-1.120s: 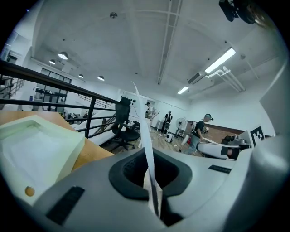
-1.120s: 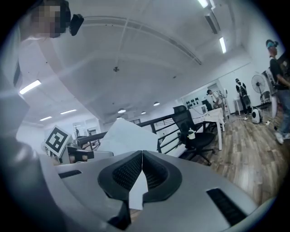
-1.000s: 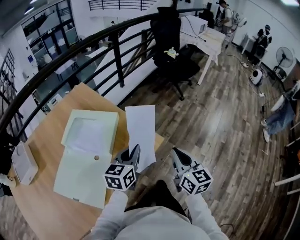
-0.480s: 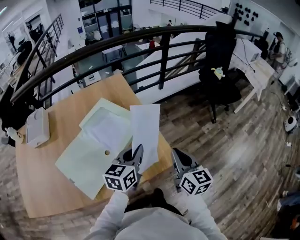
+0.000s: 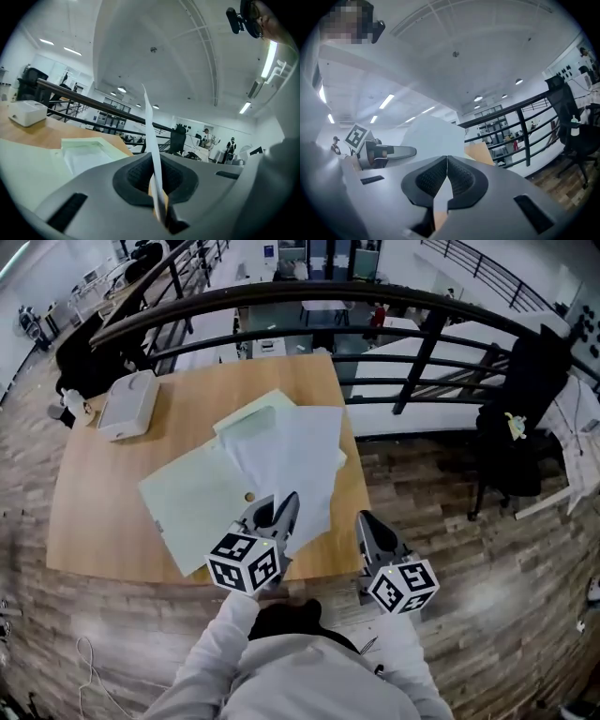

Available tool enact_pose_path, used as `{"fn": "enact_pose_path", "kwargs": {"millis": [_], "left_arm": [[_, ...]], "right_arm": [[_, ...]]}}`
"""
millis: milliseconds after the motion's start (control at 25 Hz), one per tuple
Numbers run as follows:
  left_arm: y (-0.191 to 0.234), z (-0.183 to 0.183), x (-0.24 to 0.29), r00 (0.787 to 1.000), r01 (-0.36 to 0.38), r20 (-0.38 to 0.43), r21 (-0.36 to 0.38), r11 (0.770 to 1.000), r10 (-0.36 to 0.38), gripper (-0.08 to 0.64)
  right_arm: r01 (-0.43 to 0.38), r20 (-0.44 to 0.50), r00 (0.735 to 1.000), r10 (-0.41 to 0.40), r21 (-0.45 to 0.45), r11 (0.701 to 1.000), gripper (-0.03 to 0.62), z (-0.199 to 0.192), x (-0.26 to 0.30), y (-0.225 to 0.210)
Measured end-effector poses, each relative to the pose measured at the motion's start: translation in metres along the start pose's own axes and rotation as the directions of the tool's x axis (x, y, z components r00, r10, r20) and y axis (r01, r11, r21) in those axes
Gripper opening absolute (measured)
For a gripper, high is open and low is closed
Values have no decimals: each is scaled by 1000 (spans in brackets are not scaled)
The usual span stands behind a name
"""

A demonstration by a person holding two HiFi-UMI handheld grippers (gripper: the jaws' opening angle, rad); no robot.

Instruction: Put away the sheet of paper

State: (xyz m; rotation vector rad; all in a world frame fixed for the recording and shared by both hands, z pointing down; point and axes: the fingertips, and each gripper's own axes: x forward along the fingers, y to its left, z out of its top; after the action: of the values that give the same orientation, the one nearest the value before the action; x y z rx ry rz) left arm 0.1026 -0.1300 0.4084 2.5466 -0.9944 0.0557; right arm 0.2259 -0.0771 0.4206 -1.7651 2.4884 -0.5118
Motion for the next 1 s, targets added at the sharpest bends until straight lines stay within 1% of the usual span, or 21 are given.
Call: {"fn": "enact_pose_path", "kwargs": {"millis": [120, 240, 400, 600, 680, 800, 920, 1000], "left_arm": [[18, 6, -12, 997, -74, 34, -31, 997, 75, 17], [40, 17, -28, 987, -136, 73, -58, 989, 140, 17], [74, 33, -52, 969, -208, 120, -87, 974, 218, 17], [119, 48, -74, 941, -277, 165, -127, 952, 296, 17], [135, 50, -80, 931, -297, 174, -144, 944, 319, 17], [159, 51, -84, 924, -314, 172, -166, 935, 341, 17], [178, 50, -81, 922, -322, 162, -187, 928, 352, 17], [187, 50, -74, 924, -314, 158, -204, 927, 348, 17]], "right_arm": [[-59, -31, 998, 59, -2, 998, 29, -4, 13, 6], [-109, -53, 993, 108, -4, 994, 29, -9, 28, 17], [-169, -77, 983, 168, -14, 985, 29, -12, 53, 37], [-226, -100, 970, 222, -32, 974, 29, -12, 88, 57], [-240, -108, 966, 235, -34, 970, 29, -12, 101, 61], [-253, -116, 962, 247, -37, 967, 29, -14, 121, 67], [-252, -131, 960, 246, -30, 967, 29, -17, 137, 68], [-247, -141, 960, 241, -24, 969, 29, -20, 147, 67]]}}
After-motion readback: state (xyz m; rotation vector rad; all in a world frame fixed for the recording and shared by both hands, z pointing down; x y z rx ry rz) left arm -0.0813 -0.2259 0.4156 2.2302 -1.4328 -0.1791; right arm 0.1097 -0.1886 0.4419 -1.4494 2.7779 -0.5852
